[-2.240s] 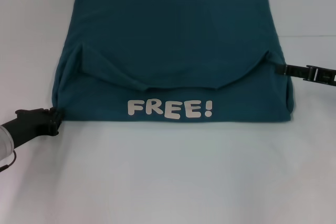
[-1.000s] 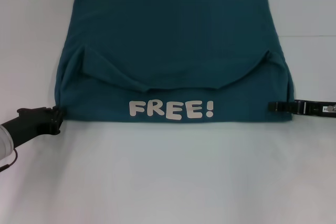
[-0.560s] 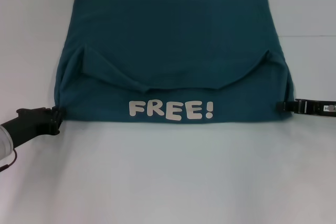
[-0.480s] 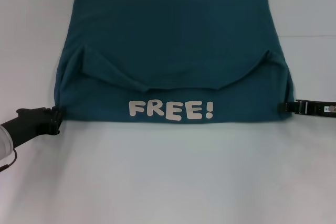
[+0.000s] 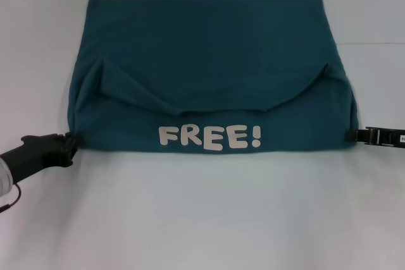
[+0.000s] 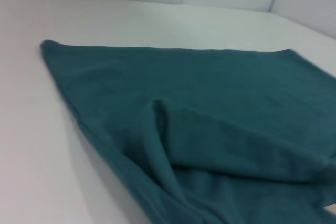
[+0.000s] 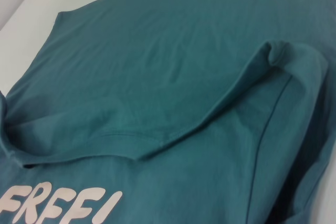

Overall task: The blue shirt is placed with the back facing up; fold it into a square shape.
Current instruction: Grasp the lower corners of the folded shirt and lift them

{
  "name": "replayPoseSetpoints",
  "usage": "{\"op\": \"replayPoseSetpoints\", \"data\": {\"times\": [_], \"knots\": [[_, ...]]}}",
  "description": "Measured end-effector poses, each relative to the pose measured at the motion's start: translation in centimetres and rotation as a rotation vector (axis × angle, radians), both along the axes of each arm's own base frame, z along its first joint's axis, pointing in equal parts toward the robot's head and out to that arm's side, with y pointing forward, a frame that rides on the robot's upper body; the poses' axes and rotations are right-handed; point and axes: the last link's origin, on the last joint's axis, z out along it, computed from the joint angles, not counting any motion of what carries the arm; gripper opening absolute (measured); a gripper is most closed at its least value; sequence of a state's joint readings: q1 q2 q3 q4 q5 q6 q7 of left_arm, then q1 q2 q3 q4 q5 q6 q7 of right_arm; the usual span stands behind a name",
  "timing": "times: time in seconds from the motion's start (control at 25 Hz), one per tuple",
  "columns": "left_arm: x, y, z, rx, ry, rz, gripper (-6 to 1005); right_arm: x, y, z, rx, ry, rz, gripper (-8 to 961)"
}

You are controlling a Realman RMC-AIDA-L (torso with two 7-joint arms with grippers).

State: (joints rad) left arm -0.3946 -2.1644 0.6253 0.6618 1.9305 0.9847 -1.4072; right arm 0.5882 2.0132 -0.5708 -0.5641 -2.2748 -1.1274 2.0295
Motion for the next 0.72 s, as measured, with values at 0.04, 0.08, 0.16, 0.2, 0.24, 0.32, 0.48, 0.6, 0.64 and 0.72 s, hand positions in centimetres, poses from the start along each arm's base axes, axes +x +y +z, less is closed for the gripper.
{"op": "replayPoseSetpoints", "data": {"times": [0.04, 0.08, 0.16, 0.2, 0.24, 0.32, 0.48, 0.6, 0.64, 0.72], "knots": [[0.1, -0.2, 0.1, -0.008, -0.014, -0.004, 41, 0.0, -0.1, 0.1, -0.003, -0.001, 0.006, 29], [0.2, -0.5, 0.3, -0.017, -0.031, -0.007, 41, 0.0, -0.2, 0.1, -0.007, -0.001, 0.014, 22], [0.4, -1.0, 0.5, -0.036, -0.062, -0.013, 42, 0.0, -0.4, 0.3, -0.015, -0.005, 0.037, 16], [0.5, -1.3, 0.7, -0.046, -0.073, -0.017, 42, 0.0, -0.6, 0.4, -0.019, -0.007, 0.05, 16], [0.6, -1.8, 0.9, -0.062, -0.09, -0.025, 42, 0.0, -0.7, 0.5, -0.023, -0.005, 0.064, 17], [0.8, -2.6, 1.3, -0.088, -0.117, -0.037, 42, -0.1, -1.2, 0.7, -0.035, 0.006, 0.097, 17], [0.9, -4.4, 2.2, -0.116, -0.181, -0.047, 42, -0.1, -2.7, 1.6, -0.052, 0.032, 0.167, 17], [0.4, -5.7, 3.2, -0.102, -0.235, -0.039, 41, 0.1, -4.0, 2.2, -0.068, 0.039, 0.195, 18], [0.2, -6.1, 3.4, -0.097, -0.251, -0.037, 41, 0.4, -4.5, 2.4, -0.073, 0.039, 0.201, 18], [0.0, -6.9, 3.8, -0.092, -0.278, -0.036, 41, 0.7, -5.5, 2.7, -0.085, 0.038, 0.216, 18]]}}
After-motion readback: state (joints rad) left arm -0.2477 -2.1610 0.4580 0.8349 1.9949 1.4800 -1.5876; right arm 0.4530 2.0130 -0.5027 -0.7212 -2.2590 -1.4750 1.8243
